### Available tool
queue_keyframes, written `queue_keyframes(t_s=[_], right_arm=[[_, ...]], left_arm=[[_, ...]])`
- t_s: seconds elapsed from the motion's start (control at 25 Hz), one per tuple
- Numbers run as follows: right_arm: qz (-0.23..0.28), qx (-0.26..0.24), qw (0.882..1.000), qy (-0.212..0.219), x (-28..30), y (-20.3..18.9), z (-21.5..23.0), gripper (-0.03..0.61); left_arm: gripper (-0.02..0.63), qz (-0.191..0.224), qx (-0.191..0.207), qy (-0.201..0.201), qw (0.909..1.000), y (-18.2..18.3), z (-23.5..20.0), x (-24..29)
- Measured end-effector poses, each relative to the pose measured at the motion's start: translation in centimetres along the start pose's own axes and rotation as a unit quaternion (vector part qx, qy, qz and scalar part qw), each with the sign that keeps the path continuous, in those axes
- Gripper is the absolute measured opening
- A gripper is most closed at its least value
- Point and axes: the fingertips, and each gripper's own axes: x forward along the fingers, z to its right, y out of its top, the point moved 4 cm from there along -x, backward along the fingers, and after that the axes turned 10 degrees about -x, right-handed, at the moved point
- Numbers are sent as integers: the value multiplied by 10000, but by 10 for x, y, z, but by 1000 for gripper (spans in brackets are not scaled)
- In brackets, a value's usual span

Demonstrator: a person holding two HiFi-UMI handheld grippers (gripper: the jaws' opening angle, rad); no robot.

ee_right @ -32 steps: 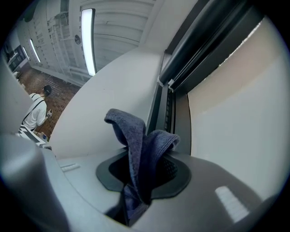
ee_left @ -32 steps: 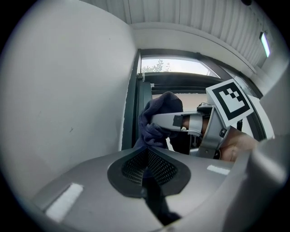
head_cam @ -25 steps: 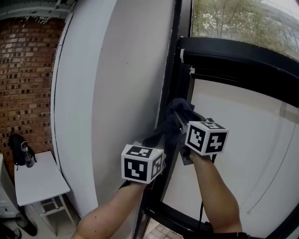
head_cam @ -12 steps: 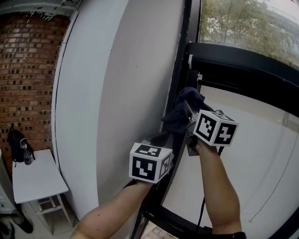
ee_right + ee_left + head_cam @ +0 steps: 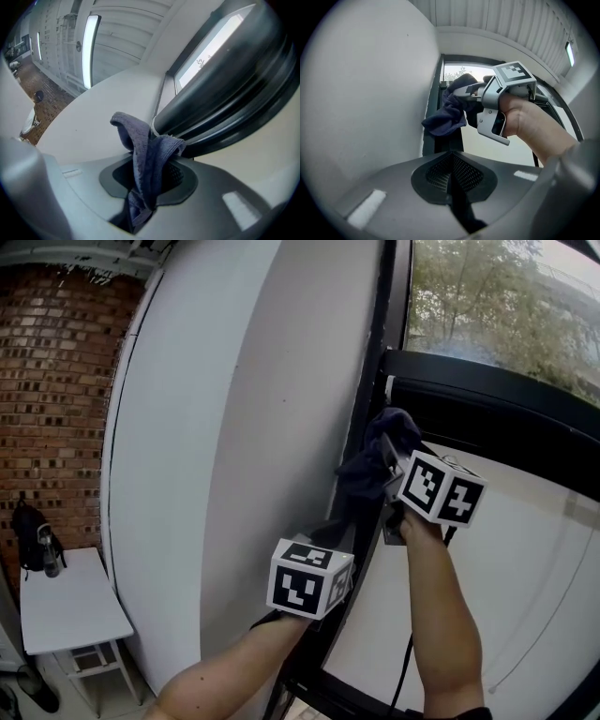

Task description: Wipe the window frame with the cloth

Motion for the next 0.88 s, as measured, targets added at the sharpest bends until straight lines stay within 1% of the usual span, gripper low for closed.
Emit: queue_keyframes(t_s=[0.2,0.4,0.52,0.68,0.88], right_arm=[[124,23,9999,-95,7,15,7,101],[217,201,9995,-131,10,25,13,101],[294,138,9994,-145,10,30,15,101],[365,193,9991,-68,13,29,13,101],[448,352,9984,17,4,24,10,101]], left_arm=[[-8,60,-53,-35,10000,8,-6,4],[-8,101,-10,-72,9999,15,-4,5],[-8,171,-14,-89,9998,17,-3,5],[-7,128,20,-27,9999,14,-9,5],[-8,146,-98,-41,9998,6,-11,1]])
